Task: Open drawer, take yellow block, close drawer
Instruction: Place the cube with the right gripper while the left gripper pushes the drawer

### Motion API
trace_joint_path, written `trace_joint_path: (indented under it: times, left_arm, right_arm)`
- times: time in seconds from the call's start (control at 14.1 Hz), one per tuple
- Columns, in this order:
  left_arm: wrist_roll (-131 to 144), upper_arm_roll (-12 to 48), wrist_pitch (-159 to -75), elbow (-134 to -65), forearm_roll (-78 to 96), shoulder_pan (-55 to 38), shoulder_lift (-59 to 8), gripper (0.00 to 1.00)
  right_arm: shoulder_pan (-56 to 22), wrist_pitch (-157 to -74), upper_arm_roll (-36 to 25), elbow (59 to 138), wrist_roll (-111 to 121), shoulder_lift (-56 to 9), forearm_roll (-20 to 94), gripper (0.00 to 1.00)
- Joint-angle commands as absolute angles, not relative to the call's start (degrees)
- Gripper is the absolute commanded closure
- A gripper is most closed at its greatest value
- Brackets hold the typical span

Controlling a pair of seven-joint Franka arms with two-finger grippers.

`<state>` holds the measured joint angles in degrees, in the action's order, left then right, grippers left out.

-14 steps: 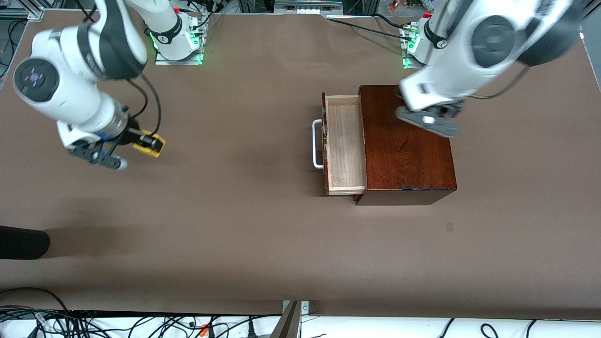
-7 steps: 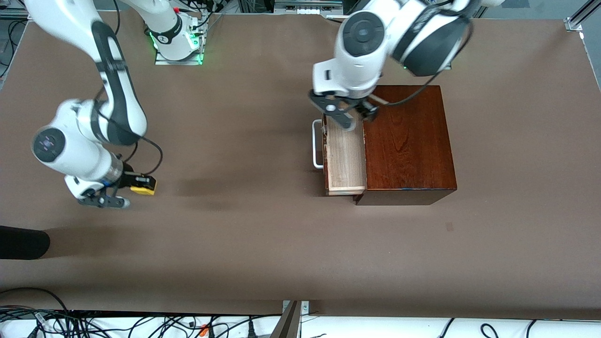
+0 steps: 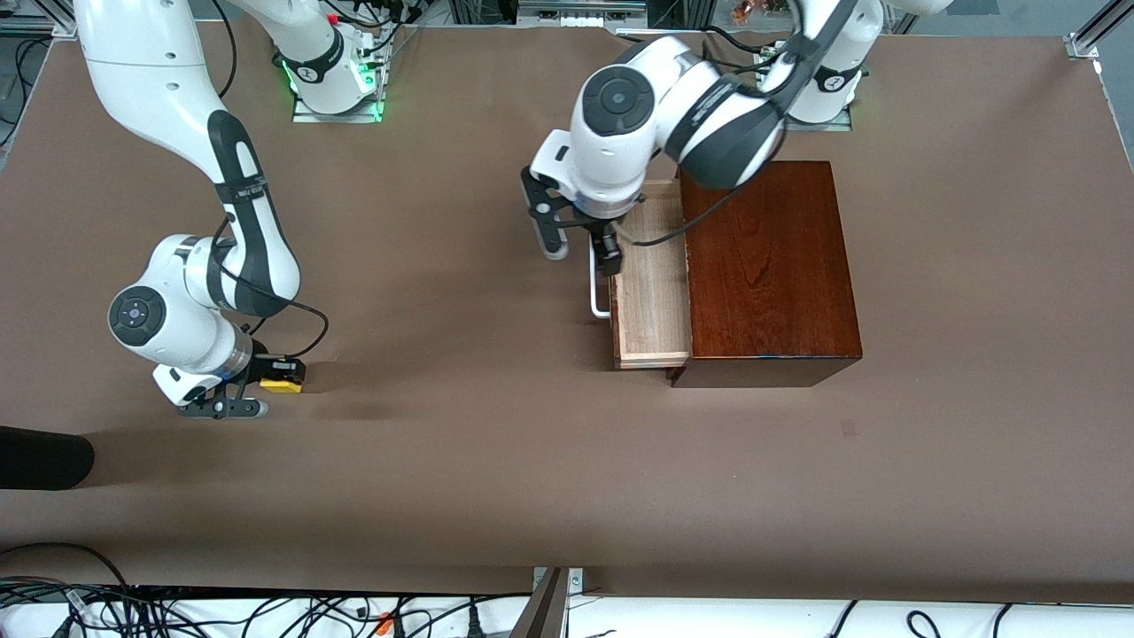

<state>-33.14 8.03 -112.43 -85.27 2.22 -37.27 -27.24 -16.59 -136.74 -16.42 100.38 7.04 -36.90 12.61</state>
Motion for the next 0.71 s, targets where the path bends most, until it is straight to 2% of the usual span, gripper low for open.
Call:
trace_joint_path:
  times: [0.0,0.35,0.5,0.64]
  left_arm:
    - [-41.39,8.09,-115.65,-83.58,0.71,-39.63,-30.23,0.0]
    - [-44.45,8.17,-116.28,-84.72,-4.92,-40.43,-33.48,0.0]
    - [-46.75,8.17,-116.28,-85.52,-4.92,-40.25,-34.19,0.0]
    - [-48.6,8.17,-116.8,-85.43,-5.36,-40.25,-35.59,0.0]
  right_arm:
    - [-15.56,-137.46,-15.91,99.49,9.93,-38.14,13.97,0.95]
    - [-15.64,-136.59,-15.64,100.11,10.11,-38.67,14.5,0.93]
    - [-15.64,-136.58,-15.56,100.11,10.81,-38.76,14.5,0.82]
    - [-15.64,-136.15,-15.3,100.11,10.9,-38.67,15.11,0.82]
